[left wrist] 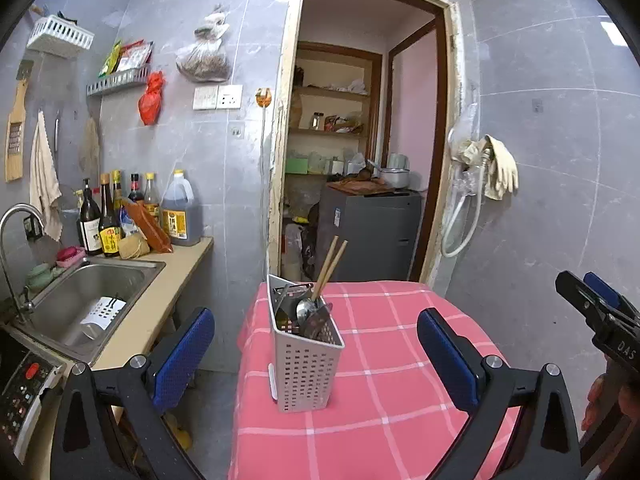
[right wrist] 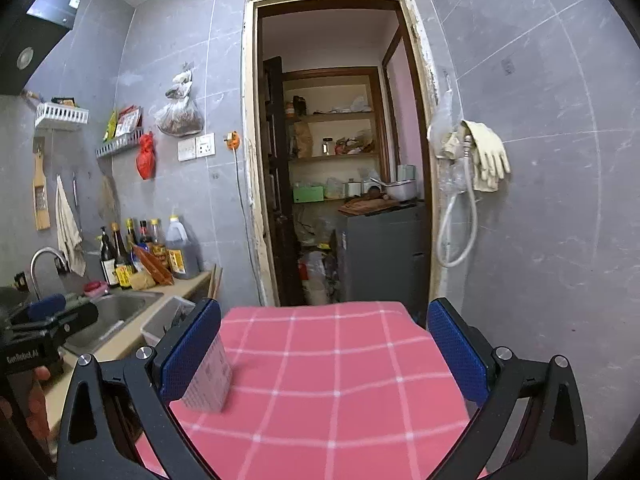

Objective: Organize utensils

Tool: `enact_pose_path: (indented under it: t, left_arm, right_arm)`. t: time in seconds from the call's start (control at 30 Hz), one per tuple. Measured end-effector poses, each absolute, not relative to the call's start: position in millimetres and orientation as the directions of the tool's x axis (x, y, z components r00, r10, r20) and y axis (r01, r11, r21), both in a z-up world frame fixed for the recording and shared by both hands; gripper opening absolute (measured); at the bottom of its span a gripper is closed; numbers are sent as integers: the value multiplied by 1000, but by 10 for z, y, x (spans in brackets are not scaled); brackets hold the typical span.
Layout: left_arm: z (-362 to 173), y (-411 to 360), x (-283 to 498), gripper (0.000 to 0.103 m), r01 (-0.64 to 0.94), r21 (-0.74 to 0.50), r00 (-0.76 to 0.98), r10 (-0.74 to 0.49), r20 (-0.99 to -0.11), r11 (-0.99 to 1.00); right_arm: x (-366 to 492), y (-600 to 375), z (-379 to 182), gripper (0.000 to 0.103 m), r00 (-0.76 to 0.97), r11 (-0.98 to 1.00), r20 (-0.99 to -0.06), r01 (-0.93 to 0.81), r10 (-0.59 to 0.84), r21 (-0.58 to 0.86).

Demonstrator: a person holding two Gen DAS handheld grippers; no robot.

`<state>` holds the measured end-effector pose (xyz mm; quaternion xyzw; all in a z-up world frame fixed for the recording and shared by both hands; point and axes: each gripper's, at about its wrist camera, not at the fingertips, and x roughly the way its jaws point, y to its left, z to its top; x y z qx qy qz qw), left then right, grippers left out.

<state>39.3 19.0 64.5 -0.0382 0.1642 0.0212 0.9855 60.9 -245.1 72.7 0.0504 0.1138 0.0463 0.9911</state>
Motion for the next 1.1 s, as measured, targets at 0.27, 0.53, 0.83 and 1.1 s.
enact_pose_path:
  t: [0.27,0.53,0.83,1.1]
  left_arm:
    - [453,174,160,102,-43,-86,945,13,-326,995]
    - [246,196,44,102,-43,-102,937,5,-349,994]
    - [157,199,49,102,-57,-102,926,15,-377,993]
    - [107,208,70,102,-61,-99,921,18,-389,993]
  right_arm:
    - [268,-2471,630,102,971,995,-228,-47,66,86]
    - [156,-2517,504,102,969,996,-243,-11,33,93]
    - [211,-2498,350,102,956,995,-289,-19,46,94]
    - [262,-2482,314,102,951,995,-303,-28,57,100]
